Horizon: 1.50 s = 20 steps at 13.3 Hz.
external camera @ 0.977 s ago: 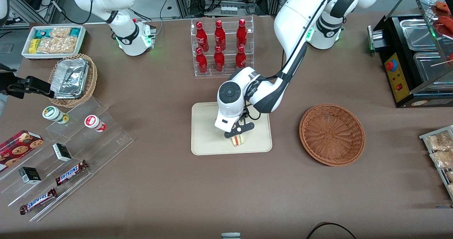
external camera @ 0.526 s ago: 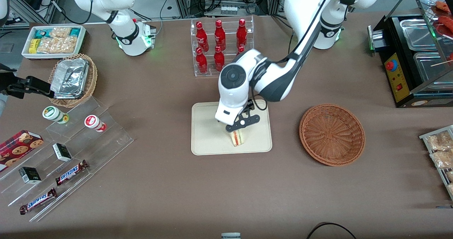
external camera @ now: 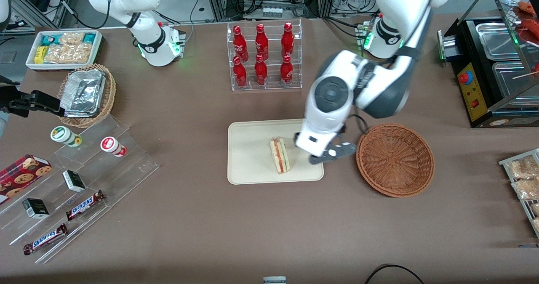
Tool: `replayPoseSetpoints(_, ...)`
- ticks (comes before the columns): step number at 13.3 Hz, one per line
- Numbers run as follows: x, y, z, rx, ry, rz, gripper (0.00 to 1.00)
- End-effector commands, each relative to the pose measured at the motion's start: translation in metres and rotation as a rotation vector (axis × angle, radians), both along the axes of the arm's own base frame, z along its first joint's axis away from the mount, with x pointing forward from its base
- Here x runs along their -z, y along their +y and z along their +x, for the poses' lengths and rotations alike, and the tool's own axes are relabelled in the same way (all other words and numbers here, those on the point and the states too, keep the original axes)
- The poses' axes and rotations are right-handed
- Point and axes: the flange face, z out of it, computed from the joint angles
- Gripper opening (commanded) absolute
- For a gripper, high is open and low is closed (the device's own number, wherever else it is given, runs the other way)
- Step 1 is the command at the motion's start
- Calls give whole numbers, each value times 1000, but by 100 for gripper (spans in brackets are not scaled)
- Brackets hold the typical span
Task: Place sandwich from basket to tray
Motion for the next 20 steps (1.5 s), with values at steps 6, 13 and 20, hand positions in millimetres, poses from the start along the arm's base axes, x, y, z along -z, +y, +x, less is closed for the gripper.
replayPoseSetpoints(6,-69,173,7,97,50,-60,100)
replayPoseSetpoints(13,-132,284,-27,270,84,-156,100)
replayPoseSetpoints(20,-174,294,-67,320,66,-79,100)
